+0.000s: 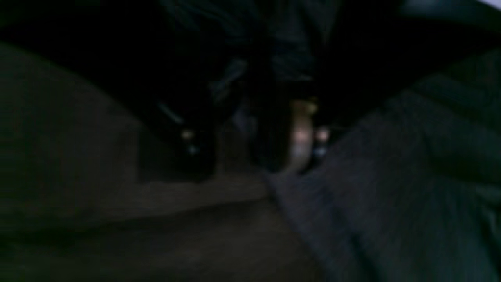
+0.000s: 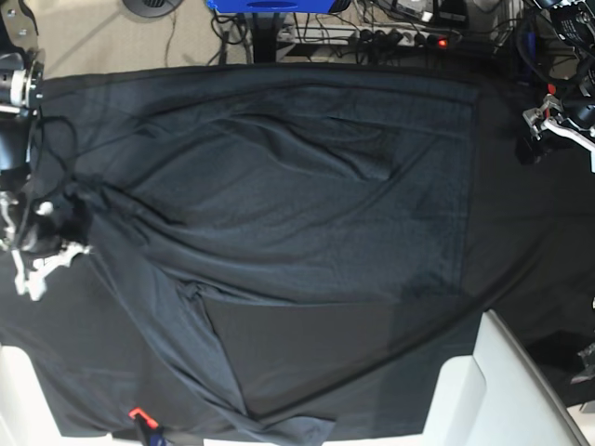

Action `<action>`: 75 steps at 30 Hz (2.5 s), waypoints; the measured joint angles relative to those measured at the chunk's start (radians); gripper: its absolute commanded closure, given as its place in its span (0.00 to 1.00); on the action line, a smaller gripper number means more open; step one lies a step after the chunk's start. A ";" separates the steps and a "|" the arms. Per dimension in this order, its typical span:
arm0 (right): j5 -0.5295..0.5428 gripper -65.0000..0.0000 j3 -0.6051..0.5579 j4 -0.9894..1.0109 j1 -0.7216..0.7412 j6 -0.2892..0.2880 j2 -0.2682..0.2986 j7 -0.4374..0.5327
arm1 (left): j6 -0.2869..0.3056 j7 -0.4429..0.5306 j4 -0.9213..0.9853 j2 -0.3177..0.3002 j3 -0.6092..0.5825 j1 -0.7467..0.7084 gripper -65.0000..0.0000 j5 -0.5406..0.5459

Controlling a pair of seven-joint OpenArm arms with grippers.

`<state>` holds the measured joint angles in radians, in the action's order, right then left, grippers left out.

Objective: Fold the T-shirt properly

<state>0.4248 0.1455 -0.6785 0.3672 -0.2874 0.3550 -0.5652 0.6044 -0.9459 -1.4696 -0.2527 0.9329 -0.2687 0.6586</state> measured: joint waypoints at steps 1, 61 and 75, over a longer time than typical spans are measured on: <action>0.001 0.50 0.002 0.000 -0.002 0.000 0.000 0.002 | 0.000 0.000 0.000 0.000 0.000 0.000 0.10 0.000; 0.071 1.00 -0.001 -0.016 -0.017 -0.029 -0.027 -0.017 | -0.001 -0.002 0.005 0.000 -0.029 0.084 0.10 -0.201; 0.072 1.00 0.000 -0.107 -0.035 -0.007 -0.026 -0.076 | 0.003 0.047 0.400 -0.034 -0.287 0.408 0.10 -0.317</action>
<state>0.4965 0.1452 -0.7853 0.3317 -0.2947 0.3294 -0.6411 0.6071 -0.8986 -1.0695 -0.2871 0.6456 0.1390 0.3416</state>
